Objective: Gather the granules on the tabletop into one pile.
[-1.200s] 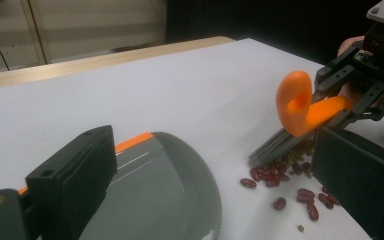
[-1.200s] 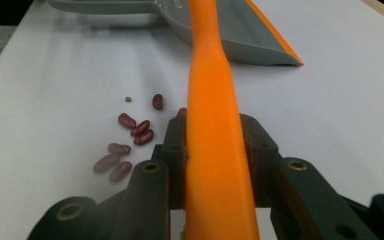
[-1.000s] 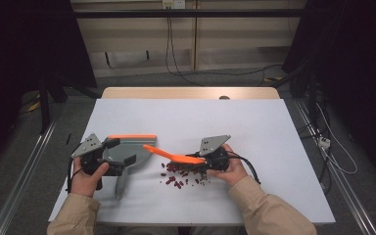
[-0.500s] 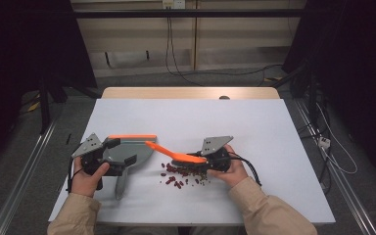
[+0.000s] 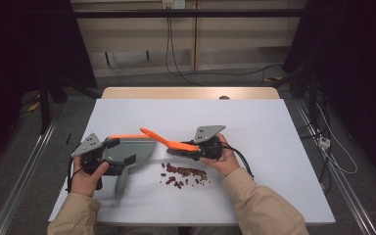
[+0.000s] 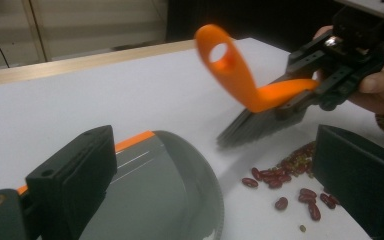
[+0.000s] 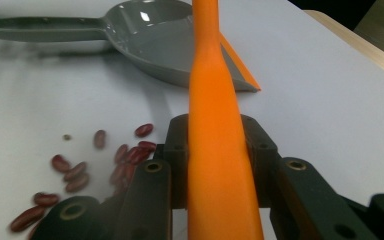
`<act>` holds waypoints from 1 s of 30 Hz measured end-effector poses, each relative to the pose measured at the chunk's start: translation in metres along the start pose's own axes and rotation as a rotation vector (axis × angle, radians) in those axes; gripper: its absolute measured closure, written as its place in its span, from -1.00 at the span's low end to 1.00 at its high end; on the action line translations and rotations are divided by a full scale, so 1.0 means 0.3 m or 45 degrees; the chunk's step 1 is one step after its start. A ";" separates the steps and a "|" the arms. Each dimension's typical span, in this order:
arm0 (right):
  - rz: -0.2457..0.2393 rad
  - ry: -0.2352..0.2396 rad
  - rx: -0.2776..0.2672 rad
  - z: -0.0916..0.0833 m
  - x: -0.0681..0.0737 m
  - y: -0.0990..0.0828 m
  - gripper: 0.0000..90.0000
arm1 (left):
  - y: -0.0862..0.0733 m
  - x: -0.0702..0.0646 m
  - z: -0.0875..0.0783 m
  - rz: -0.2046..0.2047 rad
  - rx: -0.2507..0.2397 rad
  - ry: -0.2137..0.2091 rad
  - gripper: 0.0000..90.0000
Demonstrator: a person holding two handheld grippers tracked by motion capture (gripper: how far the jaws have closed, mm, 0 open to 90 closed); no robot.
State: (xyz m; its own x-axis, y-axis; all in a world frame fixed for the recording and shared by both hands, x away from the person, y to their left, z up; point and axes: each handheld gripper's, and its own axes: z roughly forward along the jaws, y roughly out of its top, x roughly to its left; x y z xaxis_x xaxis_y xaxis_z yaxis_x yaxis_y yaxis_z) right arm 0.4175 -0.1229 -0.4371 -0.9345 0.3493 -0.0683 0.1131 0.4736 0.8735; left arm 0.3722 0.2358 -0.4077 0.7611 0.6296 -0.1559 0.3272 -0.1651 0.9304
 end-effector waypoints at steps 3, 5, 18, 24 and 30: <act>0.008 0.021 -0.007 0.038 -0.013 -0.001 0.57 | -0.003 0.003 -0.006 0.000 0.001 0.000 -0.90; 0.003 0.056 -0.003 0.049 -0.003 0.003 0.56 | -0.005 0.007 -0.011 -0.011 -0.007 0.005 -0.90; -0.078 0.185 0.039 0.030 0.074 0.012 0.55 | -0.008 0.020 -0.035 -0.017 -0.011 0.026 -0.90; -0.084 0.197 0.030 0.012 0.087 0.005 0.56 | -0.009 0.022 -0.034 -0.019 -0.008 0.032 -0.90; -0.009 0.127 -0.042 -0.007 0.062 -0.001 0.57 | -0.009 0.021 -0.031 -0.013 -0.002 0.029 -0.90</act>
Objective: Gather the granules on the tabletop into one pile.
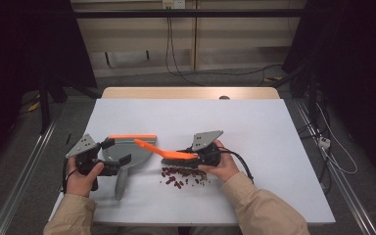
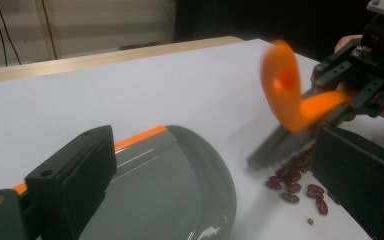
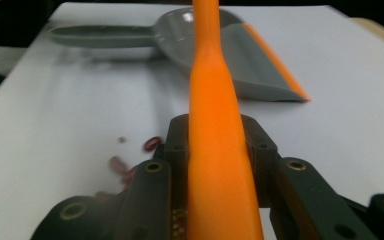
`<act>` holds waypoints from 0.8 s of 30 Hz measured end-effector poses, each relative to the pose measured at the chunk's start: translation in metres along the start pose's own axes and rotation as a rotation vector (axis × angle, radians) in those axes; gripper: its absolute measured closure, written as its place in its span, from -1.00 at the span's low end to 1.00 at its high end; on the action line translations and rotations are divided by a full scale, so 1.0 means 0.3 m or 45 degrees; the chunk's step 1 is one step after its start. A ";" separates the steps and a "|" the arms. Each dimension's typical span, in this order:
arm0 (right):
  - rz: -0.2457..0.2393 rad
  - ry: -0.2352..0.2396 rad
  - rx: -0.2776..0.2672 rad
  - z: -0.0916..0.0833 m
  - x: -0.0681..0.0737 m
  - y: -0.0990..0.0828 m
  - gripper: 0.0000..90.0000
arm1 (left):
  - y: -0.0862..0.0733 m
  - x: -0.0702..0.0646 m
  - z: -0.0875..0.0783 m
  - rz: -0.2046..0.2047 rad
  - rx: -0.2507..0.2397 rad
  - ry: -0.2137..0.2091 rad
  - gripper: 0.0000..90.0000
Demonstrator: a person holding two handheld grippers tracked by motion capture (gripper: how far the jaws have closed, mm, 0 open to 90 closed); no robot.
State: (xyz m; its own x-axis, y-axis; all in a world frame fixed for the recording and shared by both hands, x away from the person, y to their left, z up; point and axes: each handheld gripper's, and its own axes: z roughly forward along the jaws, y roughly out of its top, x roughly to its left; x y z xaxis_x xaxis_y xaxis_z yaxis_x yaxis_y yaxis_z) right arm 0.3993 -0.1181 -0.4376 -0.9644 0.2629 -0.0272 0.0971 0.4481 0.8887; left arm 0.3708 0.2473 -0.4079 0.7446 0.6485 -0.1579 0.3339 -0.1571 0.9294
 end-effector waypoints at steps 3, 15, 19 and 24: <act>0.032 -0.068 -0.024 -0.021 -0.008 0.010 0.56 | 0.000 0.001 -0.001 -0.001 -0.001 0.001 -0.90; 0.373 -0.258 -0.180 -0.082 0.056 0.044 0.57 | 0.002 -0.003 0.002 0.006 -0.005 -0.001 -0.90; 0.455 -0.271 -0.201 -0.090 0.091 0.044 0.57 | 0.002 -0.006 0.004 0.012 0.002 -0.003 -0.90; 0.537 -0.247 -0.216 -0.074 0.136 0.045 0.57 | 0.003 -0.009 0.008 0.011 0.001 -0.004 -0.90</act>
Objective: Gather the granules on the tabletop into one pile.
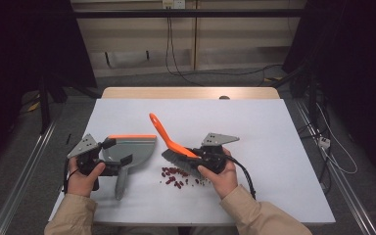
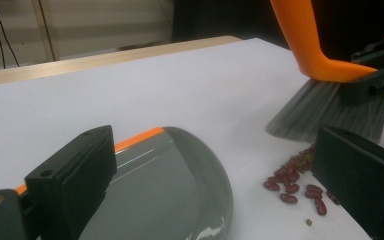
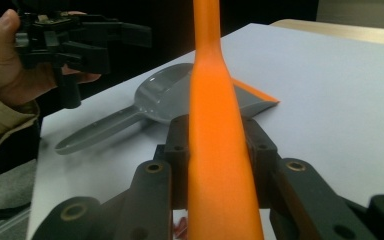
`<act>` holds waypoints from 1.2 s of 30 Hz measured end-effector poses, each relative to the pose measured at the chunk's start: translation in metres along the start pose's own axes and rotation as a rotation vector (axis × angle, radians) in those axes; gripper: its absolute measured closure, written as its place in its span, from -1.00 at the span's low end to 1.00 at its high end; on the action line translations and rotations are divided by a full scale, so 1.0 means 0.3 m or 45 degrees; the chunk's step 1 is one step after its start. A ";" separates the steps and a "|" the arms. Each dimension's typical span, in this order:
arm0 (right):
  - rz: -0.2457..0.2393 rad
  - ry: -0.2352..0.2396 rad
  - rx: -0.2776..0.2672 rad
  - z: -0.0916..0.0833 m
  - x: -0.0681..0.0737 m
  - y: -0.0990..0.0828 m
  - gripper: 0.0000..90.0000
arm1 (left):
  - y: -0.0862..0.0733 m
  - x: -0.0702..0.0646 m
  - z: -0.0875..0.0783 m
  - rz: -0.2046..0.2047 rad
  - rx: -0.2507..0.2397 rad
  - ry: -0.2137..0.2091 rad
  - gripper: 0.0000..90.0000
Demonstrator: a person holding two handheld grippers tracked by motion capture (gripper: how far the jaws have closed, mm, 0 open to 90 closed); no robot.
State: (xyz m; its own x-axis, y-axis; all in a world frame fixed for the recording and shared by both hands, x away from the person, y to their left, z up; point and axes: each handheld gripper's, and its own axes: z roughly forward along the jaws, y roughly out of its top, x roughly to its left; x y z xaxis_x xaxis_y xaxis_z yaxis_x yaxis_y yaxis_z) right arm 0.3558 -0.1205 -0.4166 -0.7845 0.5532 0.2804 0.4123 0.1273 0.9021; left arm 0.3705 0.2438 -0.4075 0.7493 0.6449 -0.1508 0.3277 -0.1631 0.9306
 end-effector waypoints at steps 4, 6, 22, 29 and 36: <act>0.021 0.009 0.003 0.024 0.033 -0.015 0.57 | 0.000 0.000 0.000 0.002 0.003 0.000 -0.90; 0.019 0.021 0.015 0.040 0.050 -0.024 0.57 | 0.000 0.000 0.000 0.001 0.001 -0.002 -0.90; 0.145 0.095 0.095 0.134 0.129 -0.090 0.57 | -0.002 0.004 0.000 -0.006 0.001 -0.002 -0.90; 0.192 0.018 0.143 0.150 0.100 -0.105 0.57 | -0.002 0.007 -0.001 -0.008 0.001 -0.002 -0.90; 0.232 -0.037 0.147 0.126 0.063 -0.112 0.57 | -0.001 0.005 -0.001 -0.004 0.000 -0.004 -0.90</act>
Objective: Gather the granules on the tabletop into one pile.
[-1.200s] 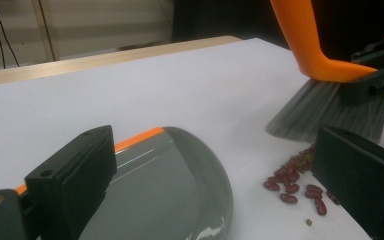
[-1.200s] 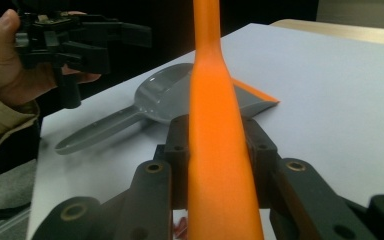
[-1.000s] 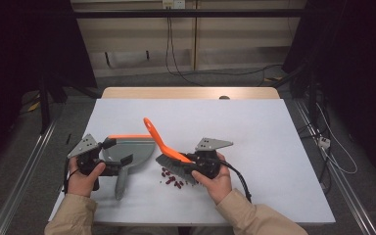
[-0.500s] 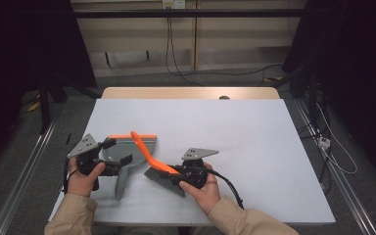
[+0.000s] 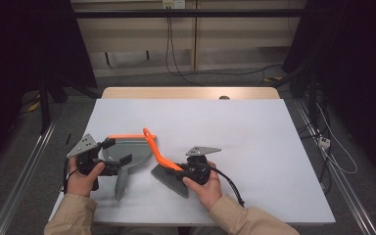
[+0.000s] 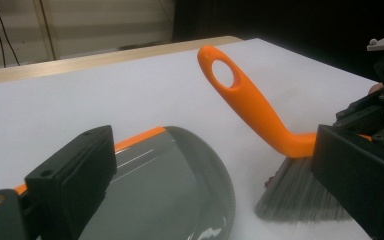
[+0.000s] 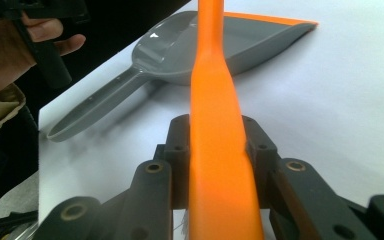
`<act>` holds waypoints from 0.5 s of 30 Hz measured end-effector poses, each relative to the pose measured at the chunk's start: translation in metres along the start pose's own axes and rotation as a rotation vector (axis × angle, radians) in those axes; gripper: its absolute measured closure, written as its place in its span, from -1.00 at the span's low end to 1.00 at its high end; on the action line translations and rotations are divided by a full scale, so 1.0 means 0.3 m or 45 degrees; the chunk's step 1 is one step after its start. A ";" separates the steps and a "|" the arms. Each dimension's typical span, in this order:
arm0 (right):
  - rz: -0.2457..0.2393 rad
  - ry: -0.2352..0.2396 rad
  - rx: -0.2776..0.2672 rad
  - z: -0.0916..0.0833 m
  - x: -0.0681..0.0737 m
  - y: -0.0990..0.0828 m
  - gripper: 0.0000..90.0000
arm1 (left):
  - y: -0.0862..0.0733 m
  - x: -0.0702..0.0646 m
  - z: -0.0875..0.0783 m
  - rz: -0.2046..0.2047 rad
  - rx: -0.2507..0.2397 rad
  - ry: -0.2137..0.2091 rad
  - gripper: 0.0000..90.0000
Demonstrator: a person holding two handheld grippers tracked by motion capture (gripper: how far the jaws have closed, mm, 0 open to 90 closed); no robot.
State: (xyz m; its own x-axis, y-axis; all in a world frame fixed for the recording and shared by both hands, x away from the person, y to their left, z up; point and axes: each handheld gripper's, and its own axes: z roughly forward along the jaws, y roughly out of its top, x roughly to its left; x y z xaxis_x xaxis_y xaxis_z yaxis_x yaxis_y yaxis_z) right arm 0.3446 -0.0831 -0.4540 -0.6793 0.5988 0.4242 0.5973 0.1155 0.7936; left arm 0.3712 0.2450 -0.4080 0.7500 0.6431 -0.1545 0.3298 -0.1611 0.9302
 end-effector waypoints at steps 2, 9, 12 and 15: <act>-0.003 -0.014 -0.004 -0.007 -0.007 -0.002 0.56 | 0.000 -0.002 0.002 0.000 0.001 -0.001 -0.90; -0.003 -0.032 0.008 -0.029 -0.036 0.003 0.56 | 0.000 -0.003 0.002 0.006 0.002 -0.002 -0.90; 0.008 -0.047 -0.002 -0.041 -0.048 0.003 0.56 | 0.000 -0.003 0.004 0.006 0.005 -0.003 -0.90; 0.026 -0.061 -0.009 -0.055 -0.060 0.000 0.56 | 0.000 -0.005 0.005 0.008 0.006 -0.003 -0.90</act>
State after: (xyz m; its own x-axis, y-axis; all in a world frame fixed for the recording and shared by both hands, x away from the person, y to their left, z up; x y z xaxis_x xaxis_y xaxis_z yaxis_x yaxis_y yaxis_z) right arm 0.3500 -0.1069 -0.4544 -0.6455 0.6385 0.4191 0.6079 0.0973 0.7881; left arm 0.3711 0.2429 -0.4083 0.7536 0.6401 -0.1497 0.3277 -0.1683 0.9296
